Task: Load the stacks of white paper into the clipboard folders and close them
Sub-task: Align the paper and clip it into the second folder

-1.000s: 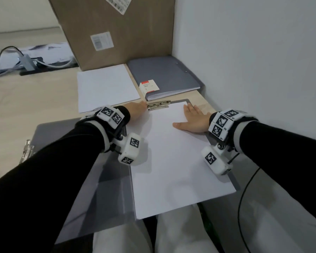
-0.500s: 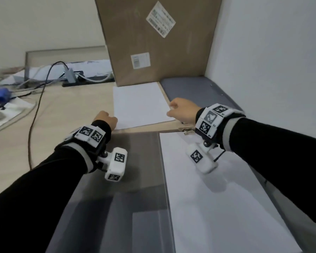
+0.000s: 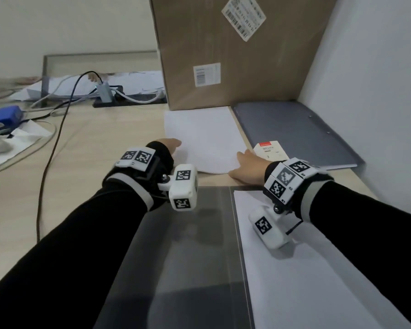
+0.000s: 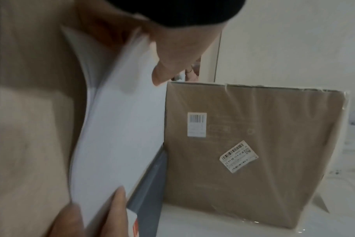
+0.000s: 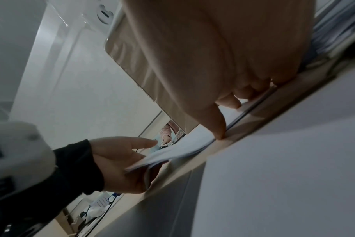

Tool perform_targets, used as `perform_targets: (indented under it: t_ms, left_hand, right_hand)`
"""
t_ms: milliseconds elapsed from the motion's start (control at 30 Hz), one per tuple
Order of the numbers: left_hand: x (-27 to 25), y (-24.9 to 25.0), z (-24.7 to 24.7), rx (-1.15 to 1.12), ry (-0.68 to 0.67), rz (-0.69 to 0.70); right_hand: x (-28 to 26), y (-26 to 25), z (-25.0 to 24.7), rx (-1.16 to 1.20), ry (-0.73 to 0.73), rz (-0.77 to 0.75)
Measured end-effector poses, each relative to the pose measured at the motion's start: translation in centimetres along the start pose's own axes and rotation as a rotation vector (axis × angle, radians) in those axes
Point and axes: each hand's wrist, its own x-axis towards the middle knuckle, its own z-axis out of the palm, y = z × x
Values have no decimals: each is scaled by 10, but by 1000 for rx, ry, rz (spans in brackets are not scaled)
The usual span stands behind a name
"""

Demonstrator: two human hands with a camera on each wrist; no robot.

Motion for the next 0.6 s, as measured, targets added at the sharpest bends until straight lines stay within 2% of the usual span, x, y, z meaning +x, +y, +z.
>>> perform_targets:
  t_ms: [67, 133, 233, 300, 367, 467, 533, 600]
  left_hand:
    - [5, 1, -2, 17, -20, 31]
    - [8, 1, -4, 145, -2, 73]
    - [4, -4, -16, 250, 115, 221]
    - [-4, -12, -26, 148, 190, 303]
    - [-15, -25, -38, -28, 161, 328]
    - [-43, -49, -55, -258, 87, 356]
    - [-66, -66, -63, -321, 43, 390]
    - [-91, -83, -68, -367, -16, 389]
  right_hand:
    - [-1, 0, -2, 1, -12, -1]
    - [-3, 0, -7, 44, -25, -6]
    - [-12, 3, -19, 362, 3, 4]
    - [-21, 4, -28, 592, 76, 4]
    - [-36, 3, -35, 812, 115, 33]
    - [-64, 7, -43, 1228, -18, 27]
    - [-87, 12, -46, 1514, -120, -14]
    - [-113, 15, -48, 1594, -171, -32]
